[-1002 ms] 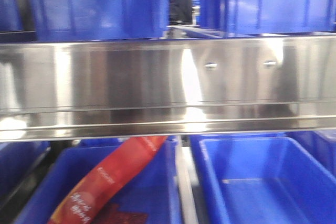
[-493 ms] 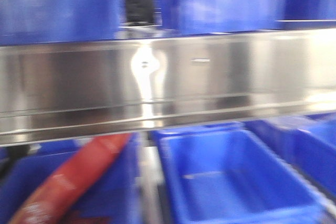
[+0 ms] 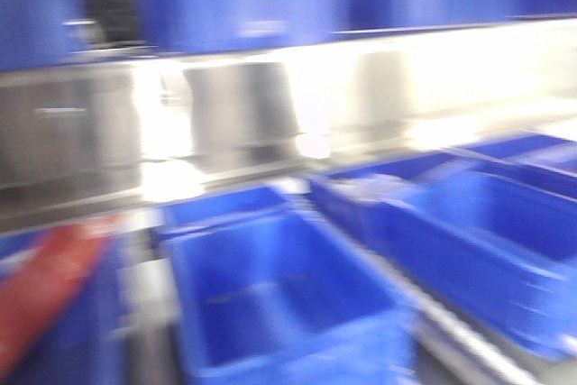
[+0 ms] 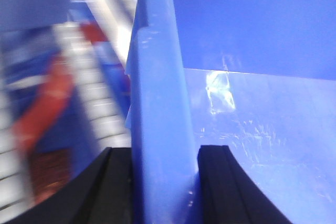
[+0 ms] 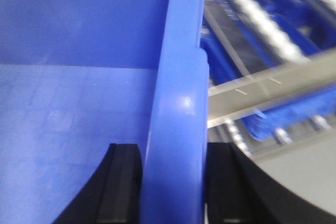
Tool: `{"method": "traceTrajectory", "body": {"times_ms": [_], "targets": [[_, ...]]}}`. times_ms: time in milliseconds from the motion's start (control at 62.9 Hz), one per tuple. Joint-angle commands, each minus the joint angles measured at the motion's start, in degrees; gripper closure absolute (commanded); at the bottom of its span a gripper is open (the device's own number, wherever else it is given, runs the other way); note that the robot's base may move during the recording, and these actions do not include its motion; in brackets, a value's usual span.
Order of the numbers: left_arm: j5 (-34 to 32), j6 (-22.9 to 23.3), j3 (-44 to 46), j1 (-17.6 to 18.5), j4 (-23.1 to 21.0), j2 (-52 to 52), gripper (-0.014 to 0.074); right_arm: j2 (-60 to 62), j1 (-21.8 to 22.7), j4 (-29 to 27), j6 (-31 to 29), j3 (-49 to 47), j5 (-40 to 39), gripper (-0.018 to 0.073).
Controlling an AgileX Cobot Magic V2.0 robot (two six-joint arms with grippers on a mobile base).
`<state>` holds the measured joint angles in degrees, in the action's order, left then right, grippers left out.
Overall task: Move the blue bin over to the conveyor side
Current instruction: 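Hold the blue bin with both grippers while the base turns away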
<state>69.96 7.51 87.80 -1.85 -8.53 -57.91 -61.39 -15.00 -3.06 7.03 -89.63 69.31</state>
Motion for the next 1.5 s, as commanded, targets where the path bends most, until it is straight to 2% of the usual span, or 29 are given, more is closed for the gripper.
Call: {"method": "traceTrajectory", "body": {"times_ms": [0,1480], "targets": [[-5.4,-0.9,0.8,0.0,2.6,1.0,0.0615,1.4,0.4,4.5,-1.2,-0.9,-5.9,0.0648],[-5.4,-0.9,0.8,0.0,2.9,1.1,0.0615,1.4,0.4,4.5,-1.2,-0.9,-5.9,0.0648]]}}
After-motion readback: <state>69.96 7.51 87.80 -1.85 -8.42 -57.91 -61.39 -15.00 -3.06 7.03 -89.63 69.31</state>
